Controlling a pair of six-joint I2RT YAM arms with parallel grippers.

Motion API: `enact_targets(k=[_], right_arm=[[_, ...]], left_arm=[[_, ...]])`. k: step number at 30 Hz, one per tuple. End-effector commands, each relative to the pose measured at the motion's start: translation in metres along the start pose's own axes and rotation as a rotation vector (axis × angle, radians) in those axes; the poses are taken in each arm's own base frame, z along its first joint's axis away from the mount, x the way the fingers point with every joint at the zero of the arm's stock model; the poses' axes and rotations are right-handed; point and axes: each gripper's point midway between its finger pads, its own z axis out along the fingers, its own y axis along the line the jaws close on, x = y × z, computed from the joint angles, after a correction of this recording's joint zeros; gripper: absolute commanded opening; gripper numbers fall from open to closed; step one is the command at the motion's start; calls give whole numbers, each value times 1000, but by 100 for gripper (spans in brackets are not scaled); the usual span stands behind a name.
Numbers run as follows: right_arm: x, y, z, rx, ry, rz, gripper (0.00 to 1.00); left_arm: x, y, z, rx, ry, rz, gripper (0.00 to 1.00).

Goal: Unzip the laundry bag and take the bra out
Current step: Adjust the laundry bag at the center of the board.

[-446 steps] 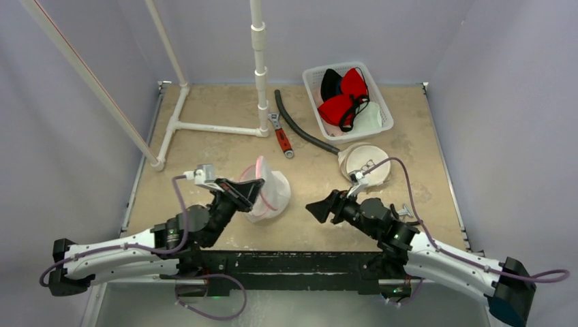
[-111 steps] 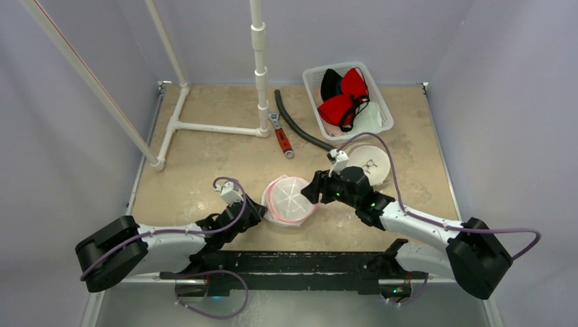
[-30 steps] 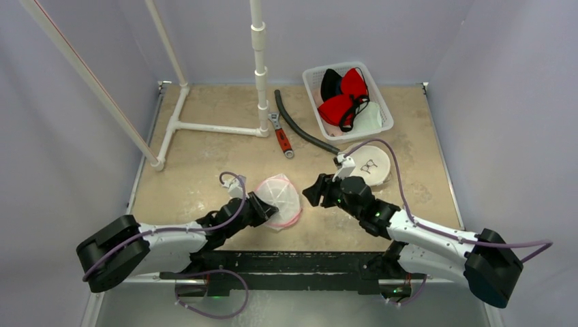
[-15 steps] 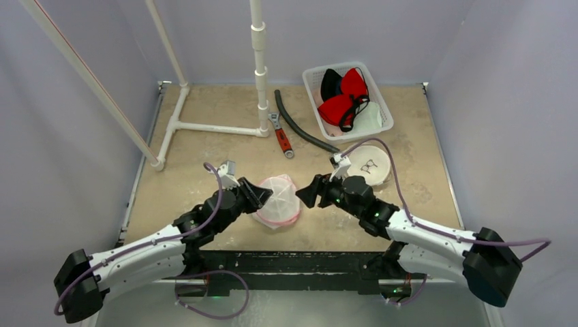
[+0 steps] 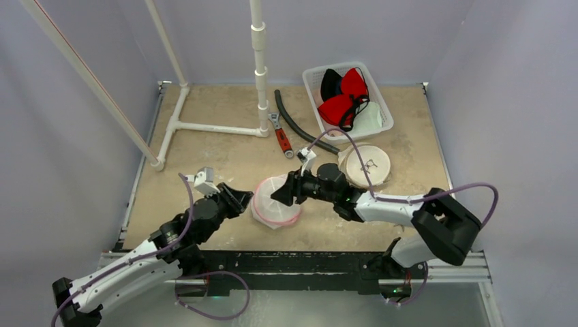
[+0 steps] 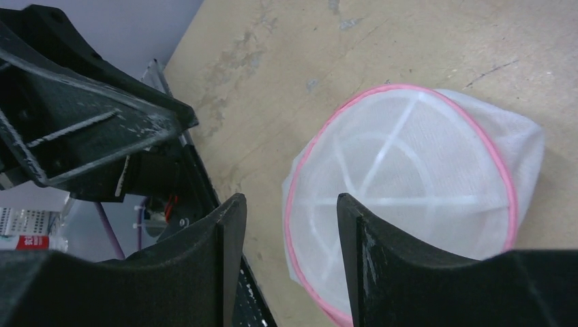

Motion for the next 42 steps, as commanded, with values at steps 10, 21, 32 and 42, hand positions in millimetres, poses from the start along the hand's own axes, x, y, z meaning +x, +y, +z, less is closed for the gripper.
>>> enact_targets(k=[10,21,32,42], right_arm=[[8,-14,36,11,35,19,53],[18,-28,42,60,68,20,52],[-12,-13,10,103,12,-64,56],[8,-68,-49,223,-37,69,56]], left_arm=[[-30,14,-23,-89,-72,45,24],[-29,20,-29,-86,-72,29,24],[-29,24,-30,-96,-75,28,24],[3,16,-5,-45,11,11,25]])
